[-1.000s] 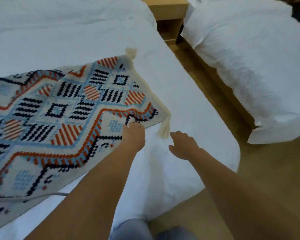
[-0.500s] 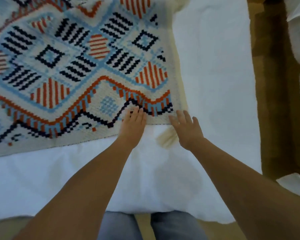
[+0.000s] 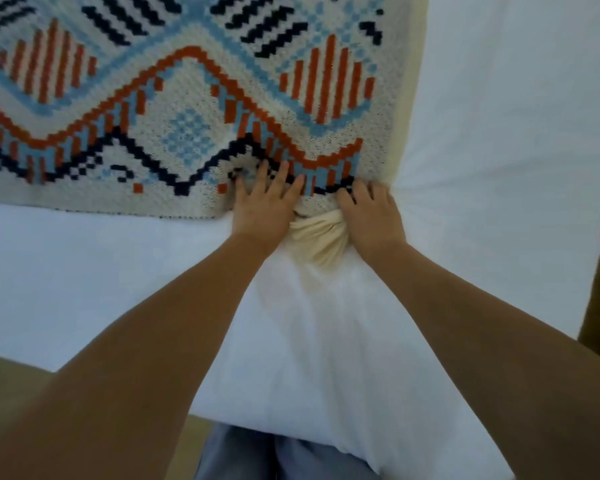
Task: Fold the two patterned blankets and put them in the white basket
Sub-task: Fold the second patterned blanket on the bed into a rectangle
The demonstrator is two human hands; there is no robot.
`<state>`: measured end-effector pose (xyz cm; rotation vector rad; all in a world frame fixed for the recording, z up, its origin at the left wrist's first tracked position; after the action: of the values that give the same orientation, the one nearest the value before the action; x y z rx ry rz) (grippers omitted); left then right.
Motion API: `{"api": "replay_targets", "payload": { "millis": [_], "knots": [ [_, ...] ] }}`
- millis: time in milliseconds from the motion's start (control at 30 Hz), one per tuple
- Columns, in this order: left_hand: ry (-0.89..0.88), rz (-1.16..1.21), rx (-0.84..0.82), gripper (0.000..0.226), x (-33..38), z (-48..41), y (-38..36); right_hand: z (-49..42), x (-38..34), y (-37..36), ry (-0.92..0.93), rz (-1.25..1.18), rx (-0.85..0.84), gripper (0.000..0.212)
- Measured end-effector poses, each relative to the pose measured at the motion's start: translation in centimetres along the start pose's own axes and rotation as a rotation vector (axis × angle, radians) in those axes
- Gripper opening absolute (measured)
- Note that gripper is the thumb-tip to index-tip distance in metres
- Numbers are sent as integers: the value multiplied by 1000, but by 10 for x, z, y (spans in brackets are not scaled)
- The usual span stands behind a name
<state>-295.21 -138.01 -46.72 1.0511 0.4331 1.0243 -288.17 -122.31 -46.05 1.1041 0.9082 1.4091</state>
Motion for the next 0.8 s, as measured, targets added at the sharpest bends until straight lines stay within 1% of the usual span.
{"api": "replay_targets", "payload": {
  "millis": [133, 267, 333, 500, 633, 733, 800],
  "knots": [
    [-18, 166, 35, 35, 10, 8, 24, 3, 5, 11, -9, 24, -76, 31],
    [-133, 136, -44, 23, 26, 48, 18, 36, 1, 12, -25, 109, -162, 29],
    [-185, 105, -78, 23, 31, 75, 8, 68, -2, 9, -33, 140, -189, 30],
    [-282, 34, -141, 26, 43, 144, -25, 154, -21, -6, -55, 114, -289, 27],
    [-263, 13, -203, 33, 52, 193, -60, 203, -40, -17, -46, 69, -333, 28],
    [-251, 16, -190, 32, 58, 214, -77, 227, -46, -22, -40, 78, -342, 28],
    [-258, -32, -183, 31, 61, 225, -80, 236, -50, -22, -33, 81, -370, 28]
  ]
}}
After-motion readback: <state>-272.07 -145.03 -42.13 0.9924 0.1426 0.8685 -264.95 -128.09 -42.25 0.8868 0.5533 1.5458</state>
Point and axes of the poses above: each hand's wrist, its own z-axis away from the middle knuckle, its own y-axis out of the back of the hand, x = y × z, the point moved 1 cm from there along -z, towards the middle knuckle, and after that the axes turned 15 degrees about z, right-handed, at the moved point
